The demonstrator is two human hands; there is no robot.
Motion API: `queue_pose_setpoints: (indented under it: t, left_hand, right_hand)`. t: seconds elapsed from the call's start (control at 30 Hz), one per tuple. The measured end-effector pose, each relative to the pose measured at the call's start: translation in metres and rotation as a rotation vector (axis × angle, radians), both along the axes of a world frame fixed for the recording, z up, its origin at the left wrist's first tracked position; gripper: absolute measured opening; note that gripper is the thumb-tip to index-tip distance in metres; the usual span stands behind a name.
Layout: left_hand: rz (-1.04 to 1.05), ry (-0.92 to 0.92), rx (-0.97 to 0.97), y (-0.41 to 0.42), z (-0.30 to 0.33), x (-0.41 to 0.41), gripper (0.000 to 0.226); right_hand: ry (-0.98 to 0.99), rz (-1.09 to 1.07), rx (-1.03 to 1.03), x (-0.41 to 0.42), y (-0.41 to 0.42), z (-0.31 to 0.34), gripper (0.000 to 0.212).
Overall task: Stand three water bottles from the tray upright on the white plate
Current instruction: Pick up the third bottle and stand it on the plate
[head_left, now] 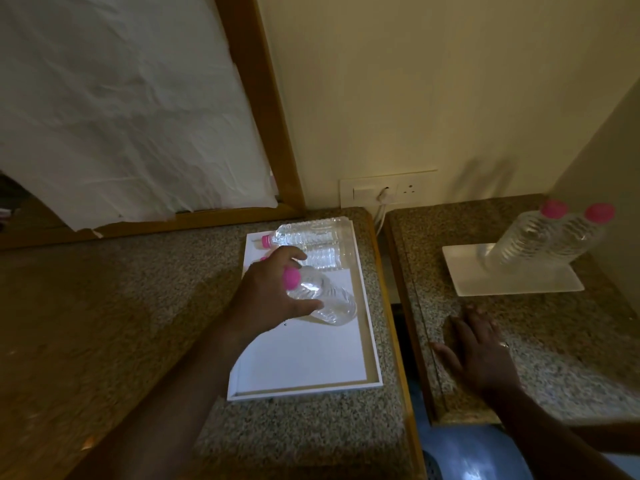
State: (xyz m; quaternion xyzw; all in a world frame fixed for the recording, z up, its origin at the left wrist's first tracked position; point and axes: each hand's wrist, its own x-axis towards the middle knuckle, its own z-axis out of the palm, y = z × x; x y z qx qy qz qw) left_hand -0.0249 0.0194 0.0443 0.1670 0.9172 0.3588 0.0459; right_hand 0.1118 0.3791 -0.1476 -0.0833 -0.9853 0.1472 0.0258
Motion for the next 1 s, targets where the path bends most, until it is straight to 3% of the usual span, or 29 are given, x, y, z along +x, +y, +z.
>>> queue_pose_setpoints:
  t: [0.27, 0.67, 0.87, 1.0]
  left_hand:
    - [0.001, -0.004, 0.235, 0.056, -0.022, 0.009, 0.067]
    - [0.065, -0.083, 0.119, 0.067, -0.043, -0.006, 0.08]
    - [0.096, 0.013, 0.098, 0.08, -0.019, -0.002, 0.078]
    - [0.029, 0.017, 0.181, 0.111, 0.003, -0.002, 0.077]
  right_hand:
    - [-0.018, -0.01, -0.015, 0.001, 0.0, 0.003, 0.075]
    - [-0.013, -0.037, -0.077, 0.002, 0.006, 0.002, 0.075]
    - [-0.065, -0.155, -0.092, 0.008, 0.034, 0.006, 0.079]
    - [-0.071, -0.203, -0.057, 0.018, 0.071, 0.009, 0.085]
